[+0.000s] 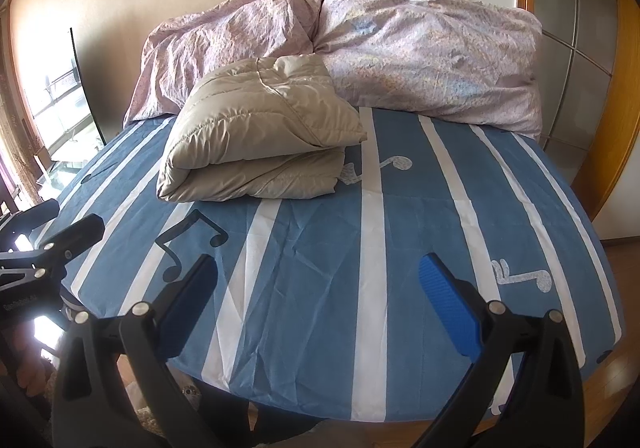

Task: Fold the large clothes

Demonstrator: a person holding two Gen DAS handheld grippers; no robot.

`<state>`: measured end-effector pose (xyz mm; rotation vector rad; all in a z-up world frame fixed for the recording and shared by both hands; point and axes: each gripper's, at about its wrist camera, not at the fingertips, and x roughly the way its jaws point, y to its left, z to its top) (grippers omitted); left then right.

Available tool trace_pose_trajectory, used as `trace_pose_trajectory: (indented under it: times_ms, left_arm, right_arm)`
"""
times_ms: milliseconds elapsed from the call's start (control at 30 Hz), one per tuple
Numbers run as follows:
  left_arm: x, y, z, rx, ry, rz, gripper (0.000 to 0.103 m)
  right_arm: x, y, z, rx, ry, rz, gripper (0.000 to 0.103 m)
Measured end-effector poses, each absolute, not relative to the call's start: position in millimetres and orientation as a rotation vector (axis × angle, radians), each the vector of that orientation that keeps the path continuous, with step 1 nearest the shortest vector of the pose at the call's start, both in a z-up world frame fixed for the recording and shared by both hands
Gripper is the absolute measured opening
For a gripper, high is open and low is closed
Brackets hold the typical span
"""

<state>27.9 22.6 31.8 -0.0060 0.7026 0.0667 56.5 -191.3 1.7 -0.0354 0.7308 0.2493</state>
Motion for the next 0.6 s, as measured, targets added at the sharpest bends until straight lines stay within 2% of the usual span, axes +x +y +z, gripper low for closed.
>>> trace_pose_trajectory:
  times_ms: [600]
  left_arm:
    - [28.5,21.7,32.3,-0.004,0.703,0.066,0.102]
  right_arm:
    - [58.6,-193.3,0.6,-0.034,0.733,0.248,0.101]
